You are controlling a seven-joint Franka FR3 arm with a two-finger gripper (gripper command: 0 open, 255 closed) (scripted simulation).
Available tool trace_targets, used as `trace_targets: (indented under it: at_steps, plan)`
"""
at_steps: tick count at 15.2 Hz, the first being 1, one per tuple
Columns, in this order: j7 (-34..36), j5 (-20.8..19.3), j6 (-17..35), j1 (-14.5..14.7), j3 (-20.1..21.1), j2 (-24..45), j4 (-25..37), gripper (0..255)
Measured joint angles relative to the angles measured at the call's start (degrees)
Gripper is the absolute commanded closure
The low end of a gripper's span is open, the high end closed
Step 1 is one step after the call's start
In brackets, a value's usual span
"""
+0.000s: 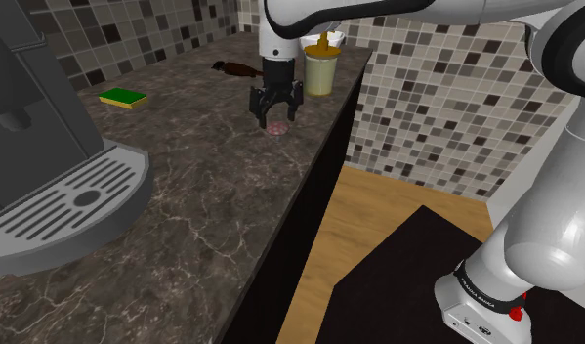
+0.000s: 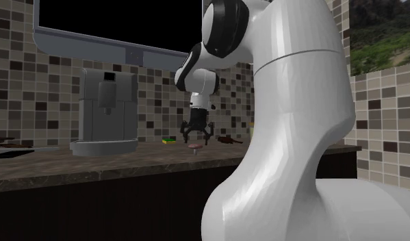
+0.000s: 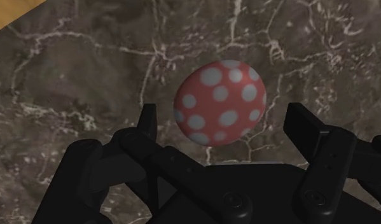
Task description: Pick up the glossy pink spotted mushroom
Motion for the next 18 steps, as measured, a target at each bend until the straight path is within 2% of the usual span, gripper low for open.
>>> trace_targets:
  at_steps: [2,3,13,18]
  plan:
    - [0.04,-0.01,1.53,0.08,0.04,0.09,-1.46,0]
    - [0.01,0.01,1.9,0.08,0.05,0.03,-1.88,255]
    - [-0.03,0.04,2.34,0.08,0.06,-0.08,-2.22,255]
    - [0.38,-0.08,-0.86,0.19,0.12,0.27,1.2,255]
